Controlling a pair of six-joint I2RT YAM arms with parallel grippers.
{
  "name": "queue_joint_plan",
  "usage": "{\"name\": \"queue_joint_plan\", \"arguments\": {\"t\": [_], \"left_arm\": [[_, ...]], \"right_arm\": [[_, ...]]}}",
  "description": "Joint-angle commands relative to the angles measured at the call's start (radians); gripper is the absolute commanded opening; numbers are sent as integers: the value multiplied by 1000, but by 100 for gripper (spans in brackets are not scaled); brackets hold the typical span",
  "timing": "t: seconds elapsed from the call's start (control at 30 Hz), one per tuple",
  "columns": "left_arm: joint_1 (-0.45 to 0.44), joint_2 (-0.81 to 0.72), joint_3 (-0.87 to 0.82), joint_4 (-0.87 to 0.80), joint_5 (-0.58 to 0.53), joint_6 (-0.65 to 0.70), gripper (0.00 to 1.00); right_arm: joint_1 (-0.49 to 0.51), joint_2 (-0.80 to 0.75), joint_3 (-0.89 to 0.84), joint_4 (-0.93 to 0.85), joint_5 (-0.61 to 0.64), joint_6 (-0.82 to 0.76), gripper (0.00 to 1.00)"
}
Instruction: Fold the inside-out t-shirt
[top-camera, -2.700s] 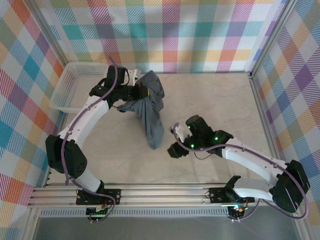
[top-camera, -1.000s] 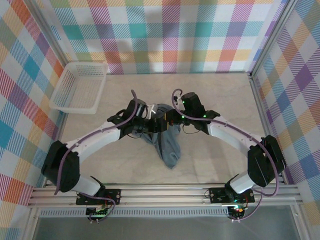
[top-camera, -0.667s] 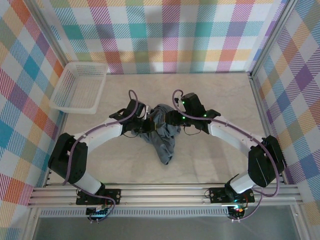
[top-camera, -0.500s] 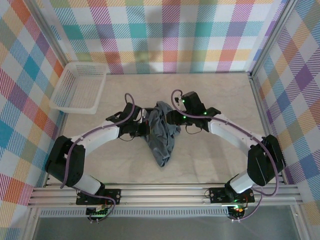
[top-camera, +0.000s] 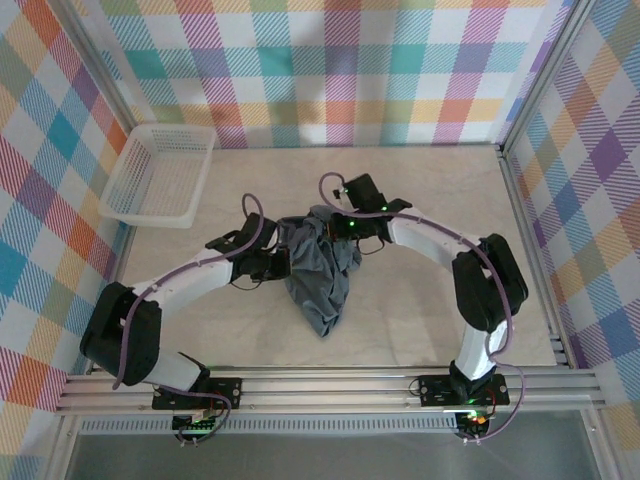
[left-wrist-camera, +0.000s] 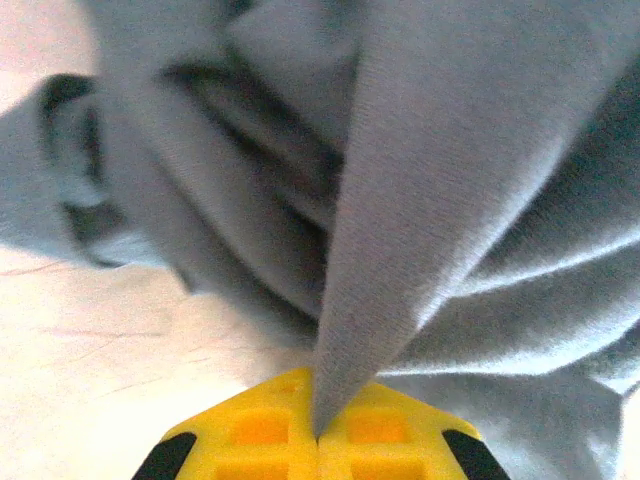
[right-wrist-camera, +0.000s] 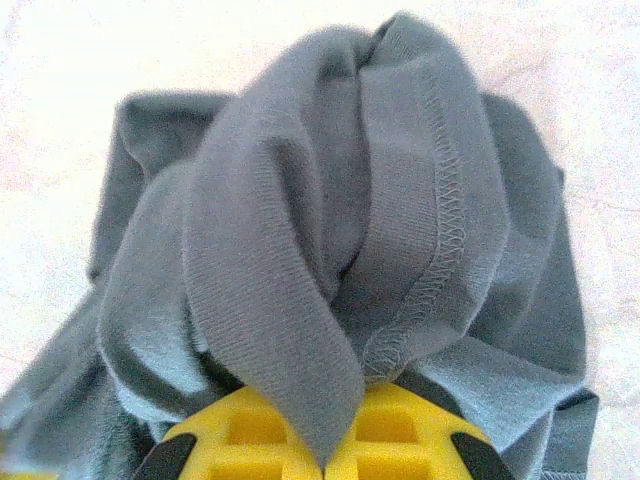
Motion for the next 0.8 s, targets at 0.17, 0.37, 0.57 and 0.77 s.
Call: {"name": "queue_joint_plan", "arguments": {"t": [0.17, 0.37, 0.57, 0.77], "left_arm": [[134, -94, -132, -127, -143, -65, 0], [126, -152, -55, -104, -57, 5, 40], [45, -209, 80, -53, -24, 102, 68], [8, 69, 261, -46, 13, 92, 79]], "right_arm": [[-256, -291, -116, 136, -389, 185, 0], [-255, -292, -147, 129, -525, 146, 0], [-255, -324, -181, 129, -555, 124, 0], [-250, -328, -170, 102, -549, 116, 0]]}}
